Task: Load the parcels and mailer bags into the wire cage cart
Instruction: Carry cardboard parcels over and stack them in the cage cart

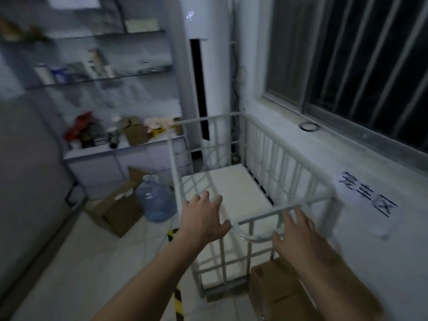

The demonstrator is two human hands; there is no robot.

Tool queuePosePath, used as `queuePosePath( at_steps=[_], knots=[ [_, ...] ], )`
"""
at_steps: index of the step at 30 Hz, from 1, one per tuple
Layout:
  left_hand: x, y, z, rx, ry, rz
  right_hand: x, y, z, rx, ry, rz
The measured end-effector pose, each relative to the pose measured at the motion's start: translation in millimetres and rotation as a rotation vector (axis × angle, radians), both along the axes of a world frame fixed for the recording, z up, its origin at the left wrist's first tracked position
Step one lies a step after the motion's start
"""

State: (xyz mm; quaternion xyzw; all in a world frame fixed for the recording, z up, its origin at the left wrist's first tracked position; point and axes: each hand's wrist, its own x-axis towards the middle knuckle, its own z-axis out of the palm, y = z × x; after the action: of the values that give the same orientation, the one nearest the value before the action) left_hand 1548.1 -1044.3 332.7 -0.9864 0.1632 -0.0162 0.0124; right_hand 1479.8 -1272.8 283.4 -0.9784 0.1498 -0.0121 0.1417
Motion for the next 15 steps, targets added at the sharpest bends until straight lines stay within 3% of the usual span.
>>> queuePosePath(
  at_steps=[8, 15],
  knots=[
    [-105, 213, 1, -0.105, -0.027, 0.605, 31, 209, 25, -0.061, -0.023, 0.483],
    [-274, 371, -4, -0.092, -0.050, 1.071, -39, 423, 29, -0.067, -0.020, 0.939]
  ],
)
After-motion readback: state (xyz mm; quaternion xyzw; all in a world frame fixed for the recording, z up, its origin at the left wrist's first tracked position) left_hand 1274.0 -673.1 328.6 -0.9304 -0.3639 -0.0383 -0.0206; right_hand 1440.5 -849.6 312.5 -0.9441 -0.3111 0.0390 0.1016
